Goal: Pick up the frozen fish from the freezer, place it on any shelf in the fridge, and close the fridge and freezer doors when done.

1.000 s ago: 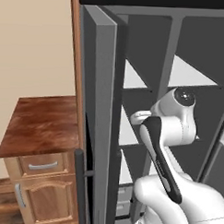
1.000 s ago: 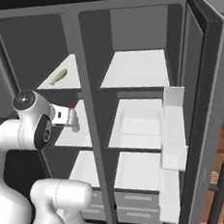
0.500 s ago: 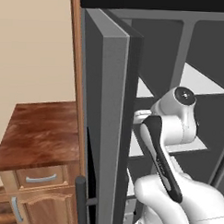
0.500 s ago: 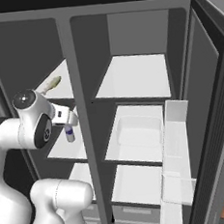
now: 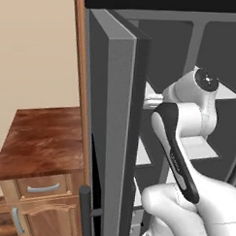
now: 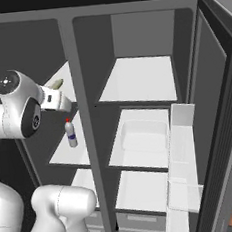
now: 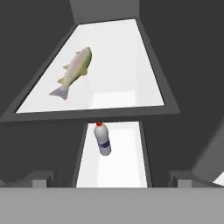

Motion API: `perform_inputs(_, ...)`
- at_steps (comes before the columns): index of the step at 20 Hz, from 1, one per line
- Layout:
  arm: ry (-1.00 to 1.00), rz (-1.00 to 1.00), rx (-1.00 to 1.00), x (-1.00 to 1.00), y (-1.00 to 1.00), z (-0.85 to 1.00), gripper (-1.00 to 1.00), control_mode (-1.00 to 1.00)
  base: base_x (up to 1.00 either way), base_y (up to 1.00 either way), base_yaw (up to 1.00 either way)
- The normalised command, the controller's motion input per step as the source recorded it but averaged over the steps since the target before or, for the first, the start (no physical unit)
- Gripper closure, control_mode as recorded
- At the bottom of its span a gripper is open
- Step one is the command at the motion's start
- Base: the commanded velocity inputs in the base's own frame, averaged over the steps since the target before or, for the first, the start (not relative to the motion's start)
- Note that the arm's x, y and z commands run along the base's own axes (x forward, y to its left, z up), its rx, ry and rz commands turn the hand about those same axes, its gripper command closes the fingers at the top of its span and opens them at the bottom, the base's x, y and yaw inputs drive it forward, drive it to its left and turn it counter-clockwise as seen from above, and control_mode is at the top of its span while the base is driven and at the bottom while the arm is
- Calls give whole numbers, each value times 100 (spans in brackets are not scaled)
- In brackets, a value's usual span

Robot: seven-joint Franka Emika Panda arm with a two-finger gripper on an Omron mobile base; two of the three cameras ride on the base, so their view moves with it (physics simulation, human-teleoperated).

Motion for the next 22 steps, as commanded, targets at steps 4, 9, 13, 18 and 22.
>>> perform_inputs(4, 12, 0, 2, 32, 17, 58, -100, -100, 0, 0, 0)
perform_inputs(9, 12, 0, 9, 19, 11, 6, -100, -100, 0, 0, 0)
perform_inputs(13, 0, 0, 3, 27, 15, -53, -100, -100, 0, 0, 0)
perform_inputs(18, 0, 0, 0, 62, 19, -46, -100, -100, 0, 0, 0)
perform_inputs(22, 0, 0, 0, 79, 17, -8, -100, -100, 0, 0, 0)
